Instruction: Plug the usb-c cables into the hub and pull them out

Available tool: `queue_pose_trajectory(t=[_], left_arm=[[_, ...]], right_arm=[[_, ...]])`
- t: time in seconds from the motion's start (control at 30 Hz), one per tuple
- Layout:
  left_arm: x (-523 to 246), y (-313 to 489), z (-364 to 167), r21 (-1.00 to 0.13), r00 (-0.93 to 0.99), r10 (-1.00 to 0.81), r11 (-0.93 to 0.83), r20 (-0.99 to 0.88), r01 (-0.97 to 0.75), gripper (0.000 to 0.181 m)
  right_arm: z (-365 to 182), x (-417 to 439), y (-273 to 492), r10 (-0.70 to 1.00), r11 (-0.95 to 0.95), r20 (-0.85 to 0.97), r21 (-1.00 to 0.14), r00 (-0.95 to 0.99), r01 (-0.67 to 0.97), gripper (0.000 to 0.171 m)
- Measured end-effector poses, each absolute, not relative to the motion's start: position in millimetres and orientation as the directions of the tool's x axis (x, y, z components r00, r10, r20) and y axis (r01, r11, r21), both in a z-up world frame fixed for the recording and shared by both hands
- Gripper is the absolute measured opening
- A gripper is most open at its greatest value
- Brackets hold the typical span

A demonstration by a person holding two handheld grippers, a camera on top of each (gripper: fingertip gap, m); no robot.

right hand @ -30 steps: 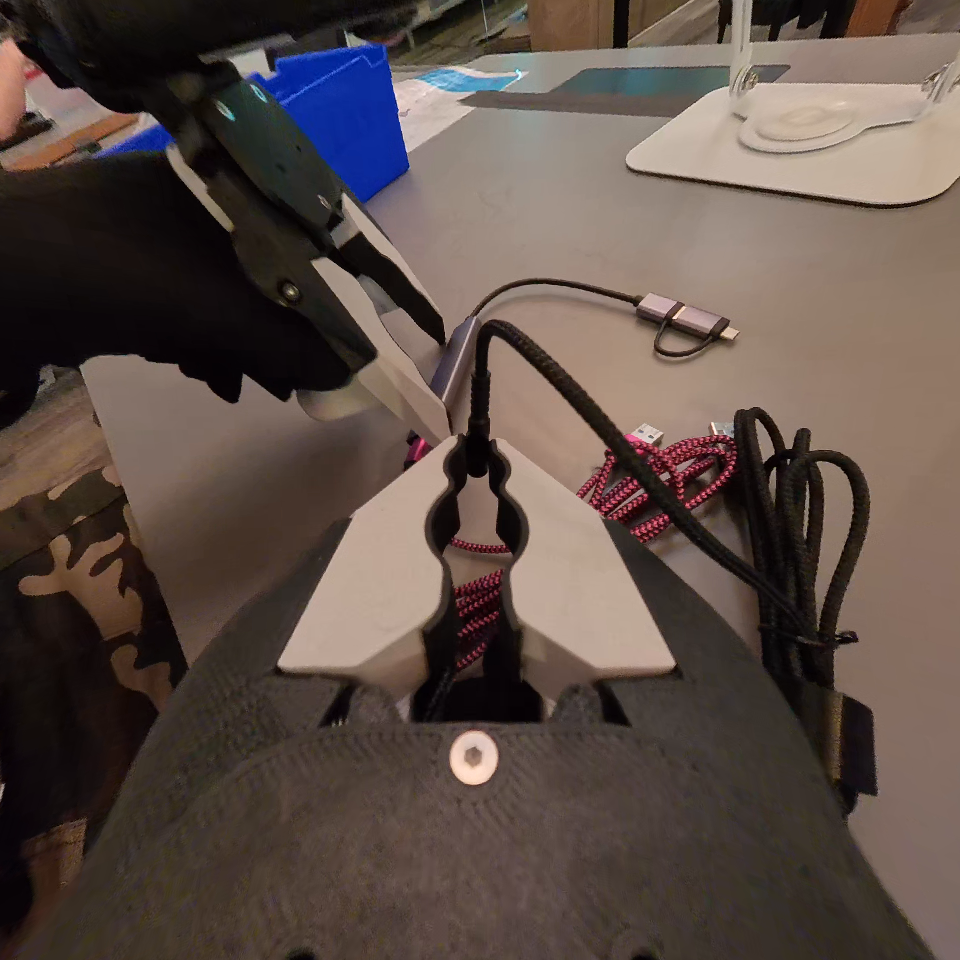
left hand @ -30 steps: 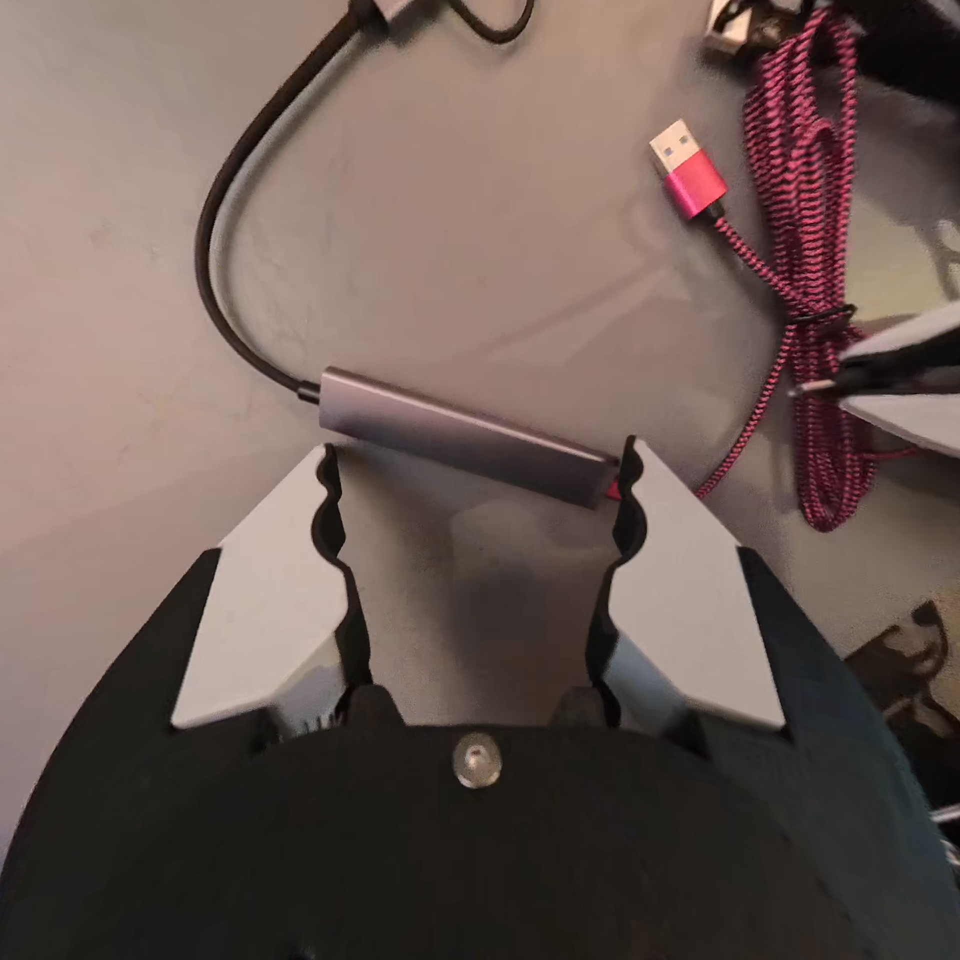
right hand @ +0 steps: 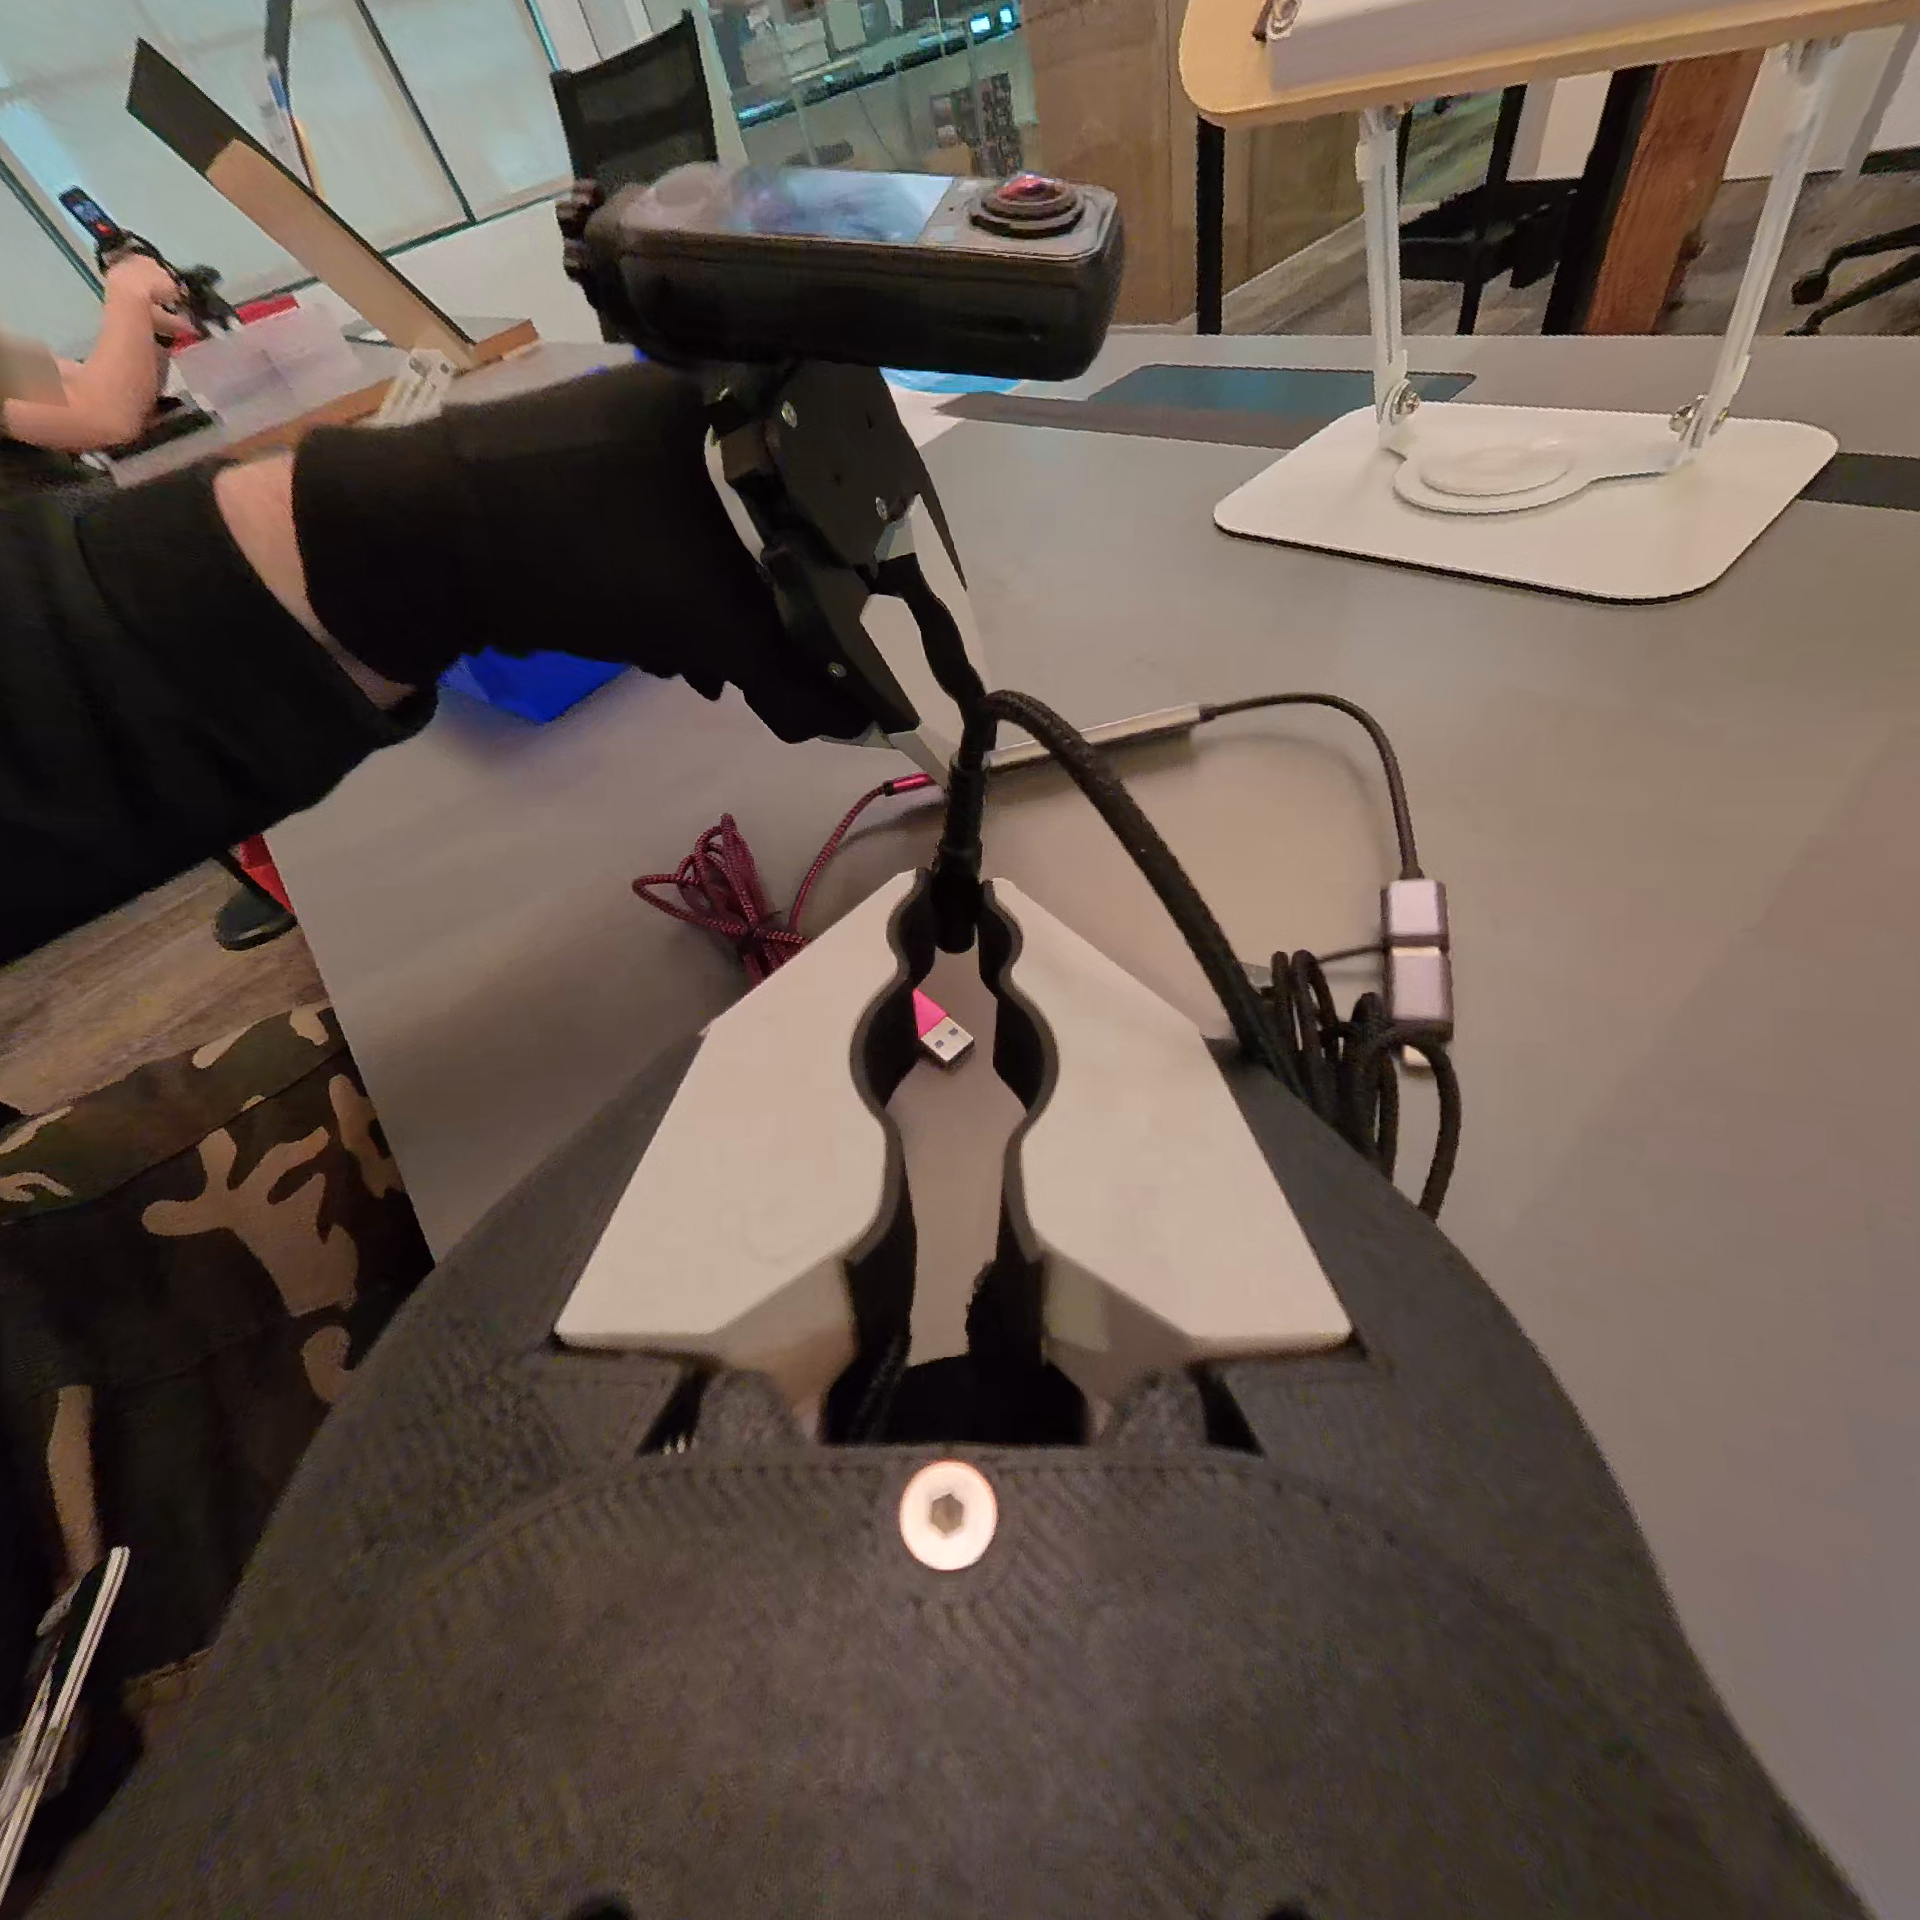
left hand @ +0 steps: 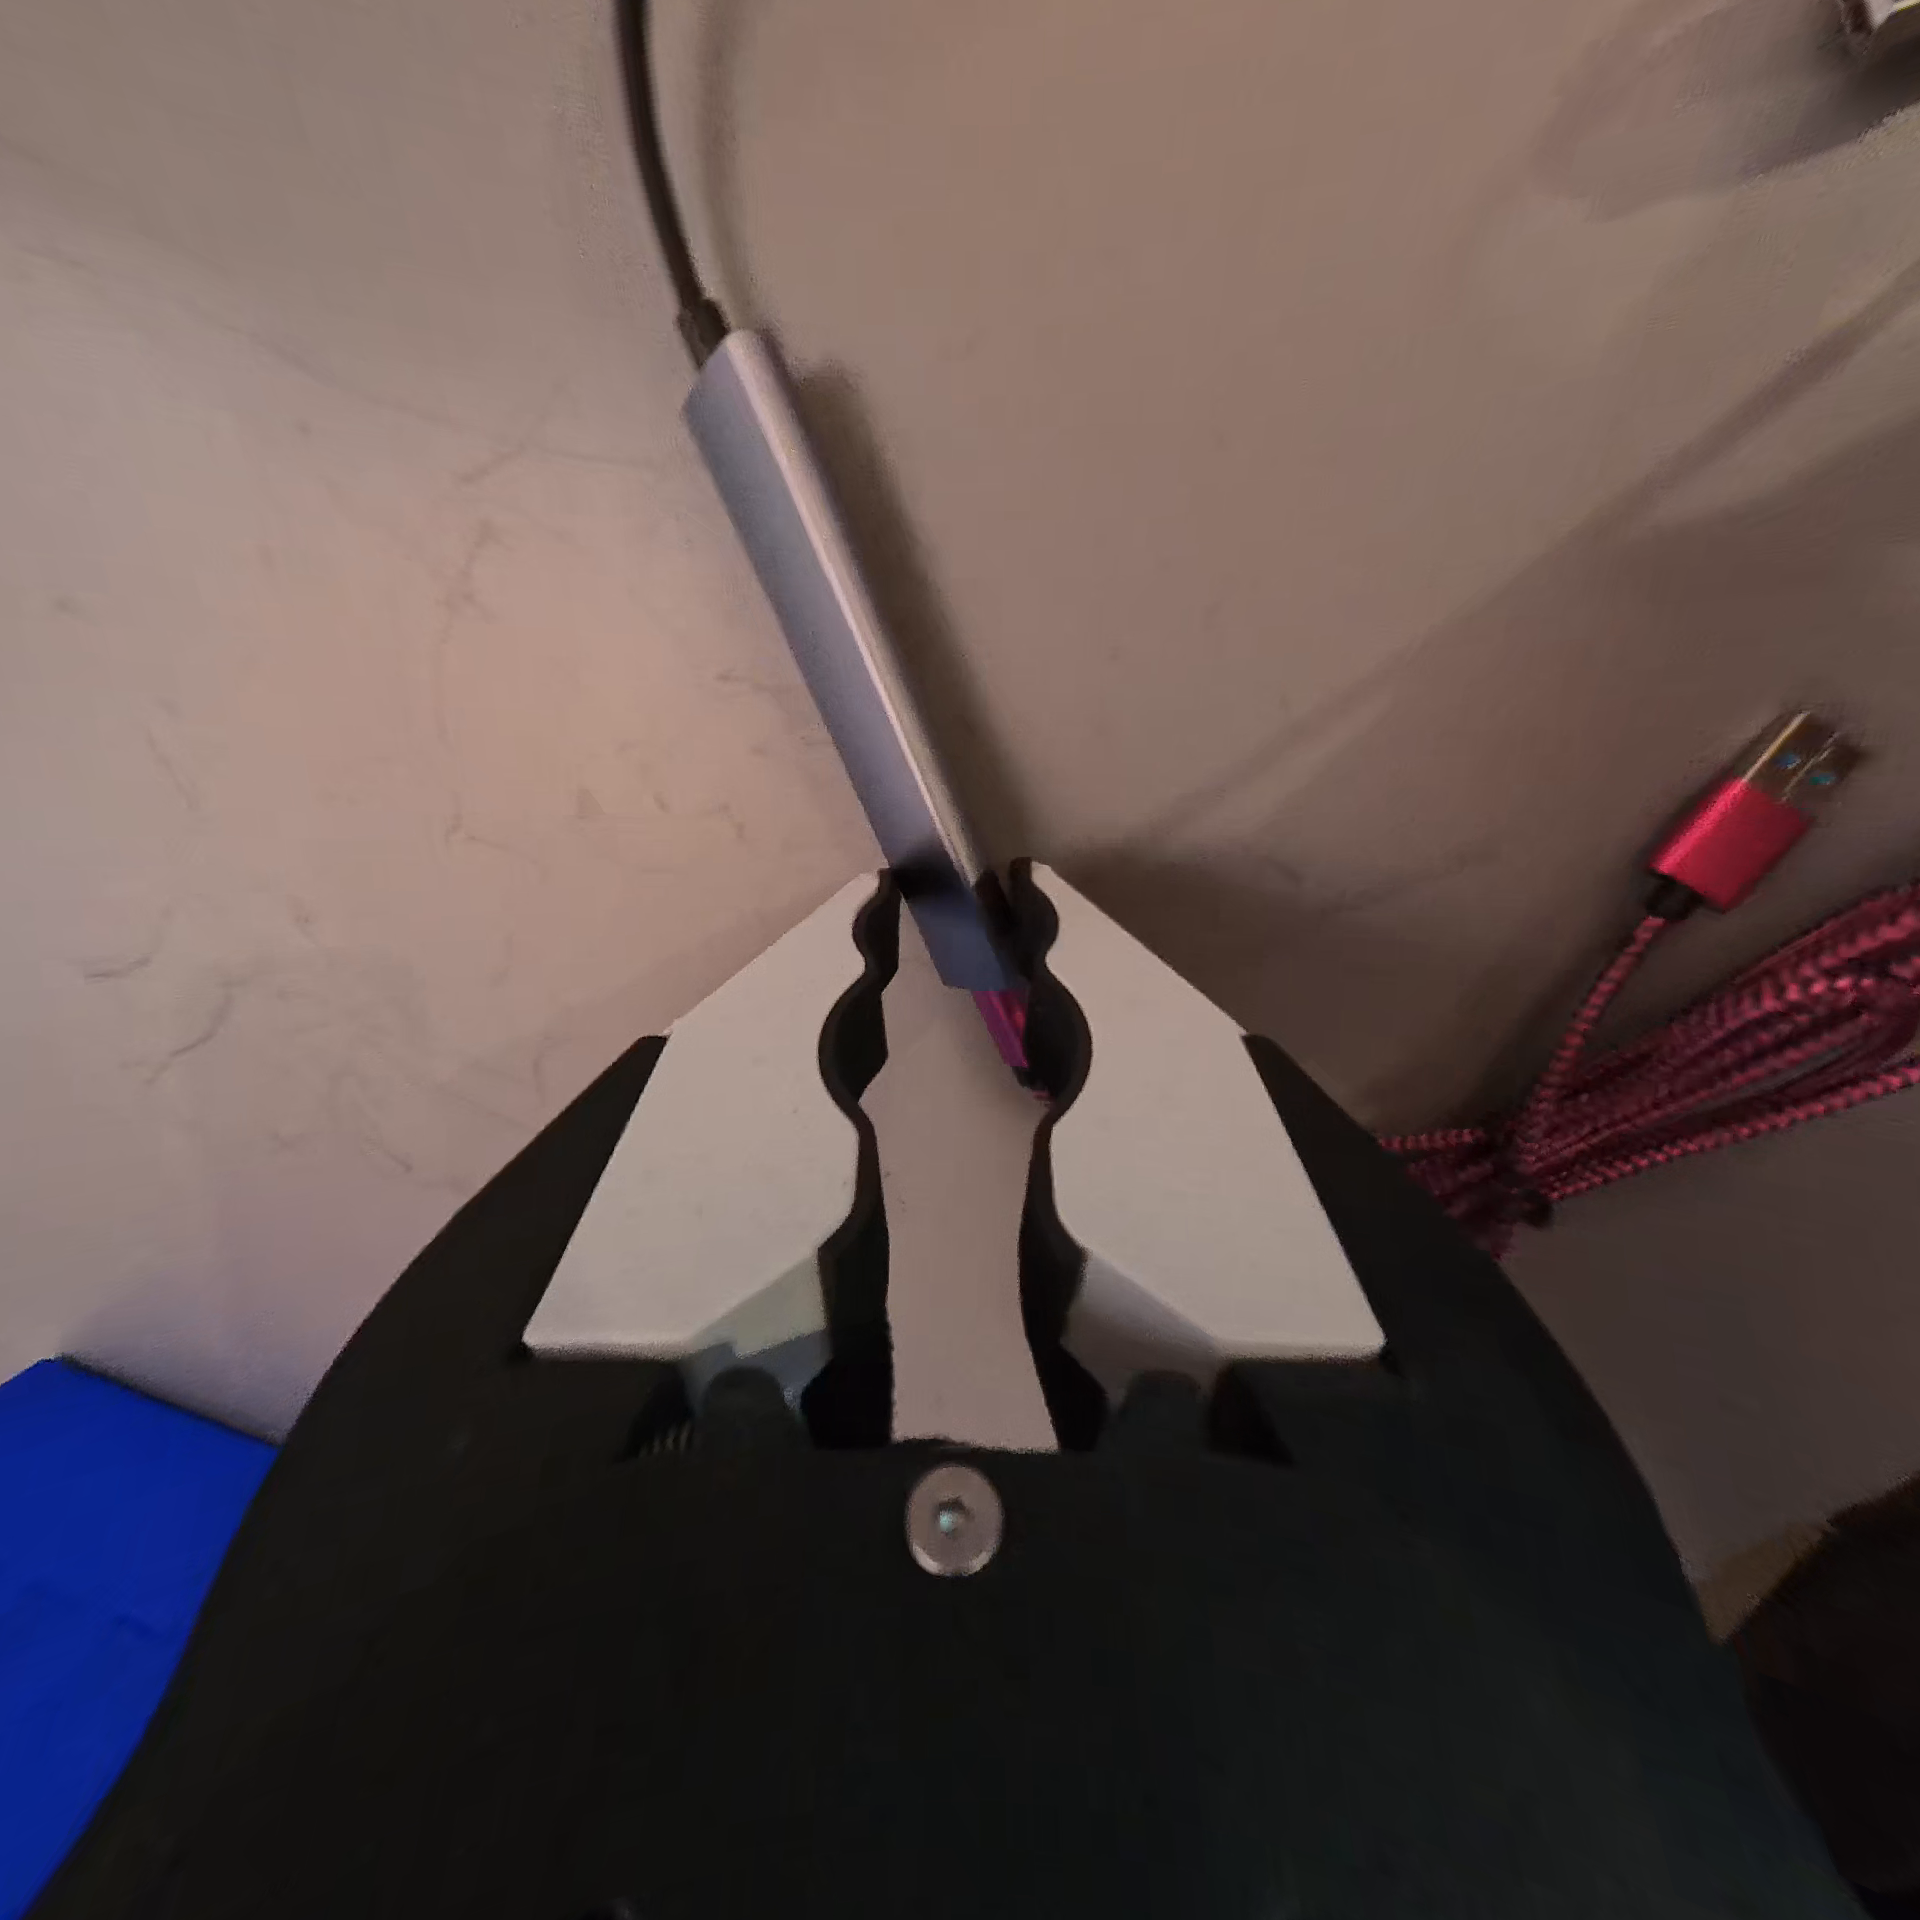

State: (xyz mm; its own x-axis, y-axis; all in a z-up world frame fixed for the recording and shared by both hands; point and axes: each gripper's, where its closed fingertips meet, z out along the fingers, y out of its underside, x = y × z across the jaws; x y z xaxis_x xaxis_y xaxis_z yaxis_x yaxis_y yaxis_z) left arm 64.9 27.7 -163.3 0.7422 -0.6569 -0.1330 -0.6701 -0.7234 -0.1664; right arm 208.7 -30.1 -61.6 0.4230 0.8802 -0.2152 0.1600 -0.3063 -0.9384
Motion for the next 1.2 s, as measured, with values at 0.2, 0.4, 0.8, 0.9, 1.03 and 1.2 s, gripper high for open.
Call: queue_pose_trajectory(t=[0.2, 0.4, 0.8, 0.9, 1.03, 1.2], left_arm=[[71.0, 30.7, -155.7, -0.371, 0.810, -0.586, -0.754, 0.007, -0.542, 0.007], [85.2, 27.9, -141.9, -0.558, 0.782, -0.541, -0.769, 0.310, -0.311, 0.006], [100.5, 9.8, -16.4, -0.723, 0.159, -0.727, -0.584, 0.668, 0.370, 0.006], [103.5, 0.2, -2.8, -0.716, 0.079, -0.762, -0.561, 0.643, 0.416, 0.006], [107.0, -7.2, 2.8, -0.710, 0.021, -0.779, -0.559, 0.626, 0.429, 0.006], [120.5, -13.9, -2.9, -0.745, 0.022, -0.796, -0.556, 0.605, 0.369, 0.006]], right_arm=[[-60.7, 210.0, -29.2, 0.884, -0.314, -0.235, -0.939, 0.404, 0.140, 0.004], [-54.5, 208.5, -30.1, 0.887, -0.321, -0.259, -0.941, 0.382, 0.108, 0.004], [-22.1, 164.4, -34.0, 0.908, -0.364, -0.347, -0.931, 0.236, 0.035, 0.004], [-13.6, 150.2, -25.5, 0.905, -0.373, -0.360, -0.927, 0.228, 0.019, 0.004], [-4.0, 137.2, -17.4, 0.903, -0.385, -0.377, -0.923, 0.205, 0.002, 0.004], [-6.4, 128.1, -12.9, 0.903, -0.389, -0.376, -0.921, 0.209, 0.027, 0.004]])
